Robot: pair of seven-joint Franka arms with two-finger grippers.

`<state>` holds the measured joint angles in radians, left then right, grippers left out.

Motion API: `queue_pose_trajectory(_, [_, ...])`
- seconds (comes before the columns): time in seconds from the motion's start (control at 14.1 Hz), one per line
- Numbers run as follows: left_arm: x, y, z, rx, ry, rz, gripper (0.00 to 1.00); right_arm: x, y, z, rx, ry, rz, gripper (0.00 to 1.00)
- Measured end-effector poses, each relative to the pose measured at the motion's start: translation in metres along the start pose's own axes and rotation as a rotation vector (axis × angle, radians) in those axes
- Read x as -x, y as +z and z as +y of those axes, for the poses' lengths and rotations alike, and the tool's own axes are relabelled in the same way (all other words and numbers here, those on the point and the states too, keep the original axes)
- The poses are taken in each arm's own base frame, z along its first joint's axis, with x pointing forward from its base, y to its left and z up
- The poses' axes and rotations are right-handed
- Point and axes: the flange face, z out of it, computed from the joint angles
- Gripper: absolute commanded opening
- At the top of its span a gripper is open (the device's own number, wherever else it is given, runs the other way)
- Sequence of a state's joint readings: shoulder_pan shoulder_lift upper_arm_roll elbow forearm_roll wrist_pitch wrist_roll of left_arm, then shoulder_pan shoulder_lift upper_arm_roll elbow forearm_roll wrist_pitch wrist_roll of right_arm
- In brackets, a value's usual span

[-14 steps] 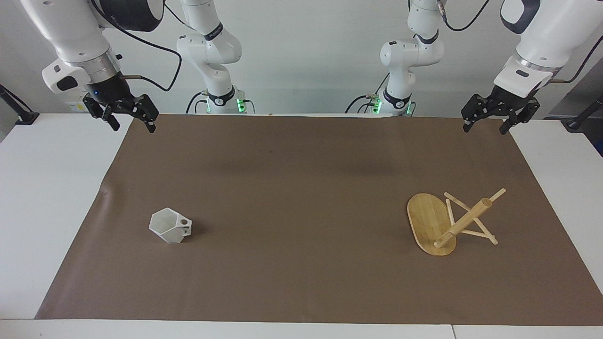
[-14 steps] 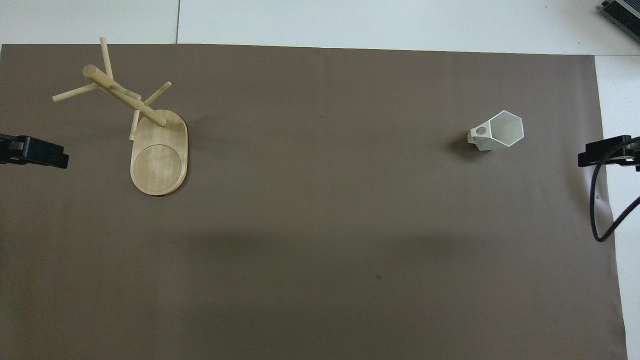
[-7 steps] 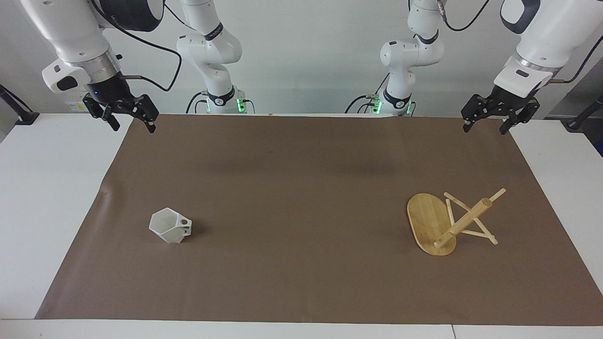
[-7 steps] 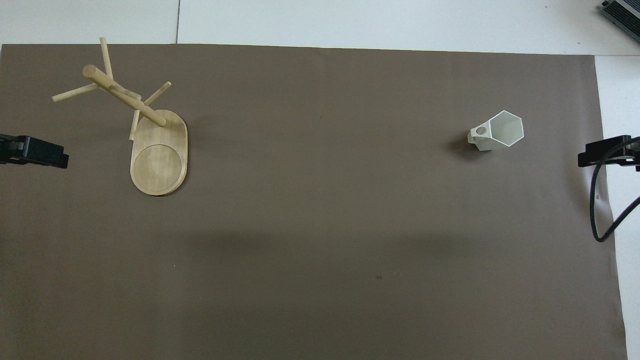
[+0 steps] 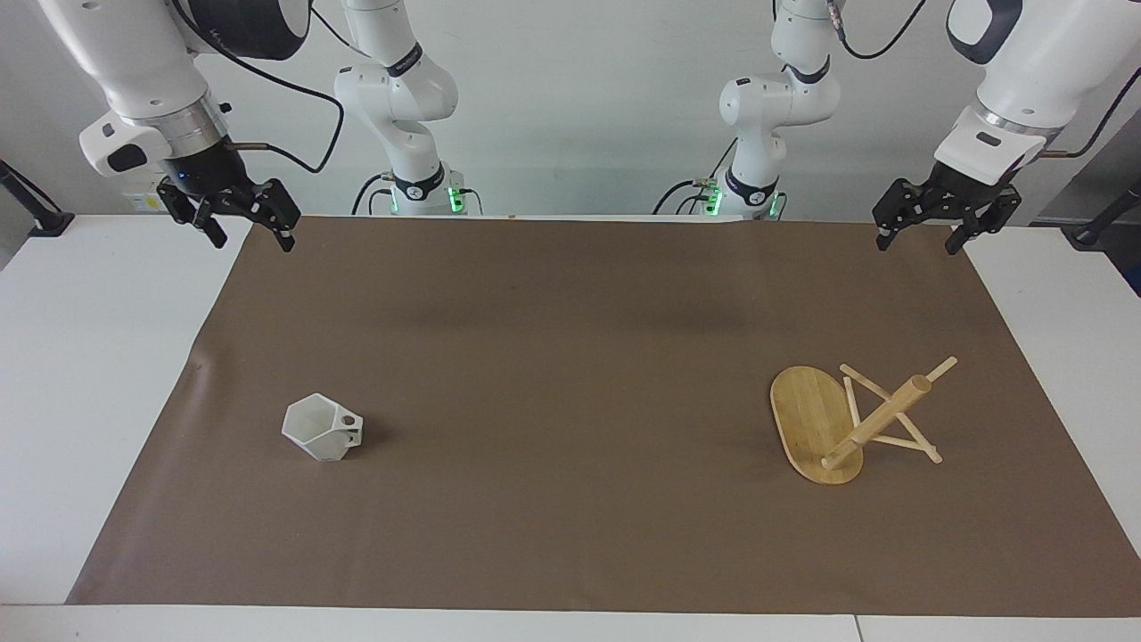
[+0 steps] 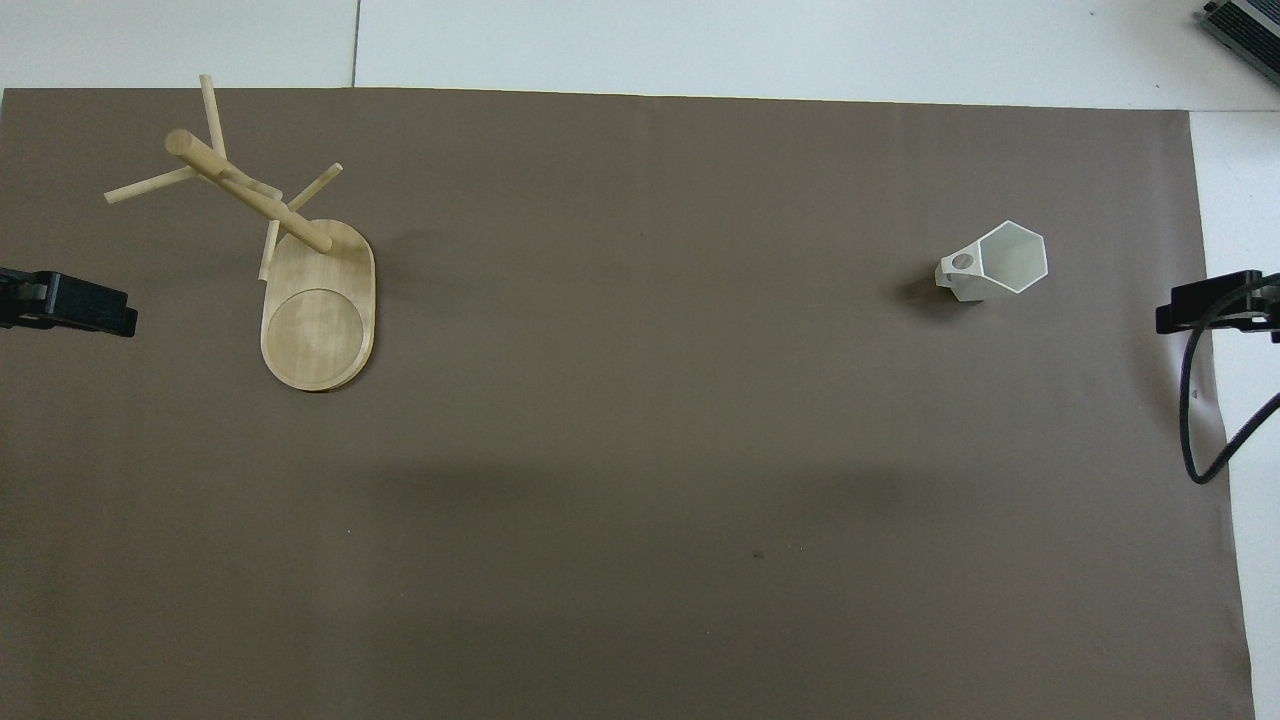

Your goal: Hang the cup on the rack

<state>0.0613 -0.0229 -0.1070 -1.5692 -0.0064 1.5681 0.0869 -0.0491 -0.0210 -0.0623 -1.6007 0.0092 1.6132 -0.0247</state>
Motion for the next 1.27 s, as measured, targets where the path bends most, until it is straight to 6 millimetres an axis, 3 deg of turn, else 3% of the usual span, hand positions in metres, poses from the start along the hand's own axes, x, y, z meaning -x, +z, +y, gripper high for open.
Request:
queue_pose_trajectory(0.78, [0.0,0.0,0.0,0.0,0.0,0.0,1.0,-0.007,0.001,0.0,0.002,-0.001,0.059,1.0])
queue_pose_trajectory(1.06, [0.0,0.0,0.0,0.0,0.0,0.0,1.0,-0.015,0.009,0.0,0.003,-0.004,0.1,1.0])
queue_pose_trajectory(1.27, [0.0,0.0,0.0,0.0,0.0,0.0,1.0,-0.03,0.029,0.0,0.007,-0.015,0.122,1.0])
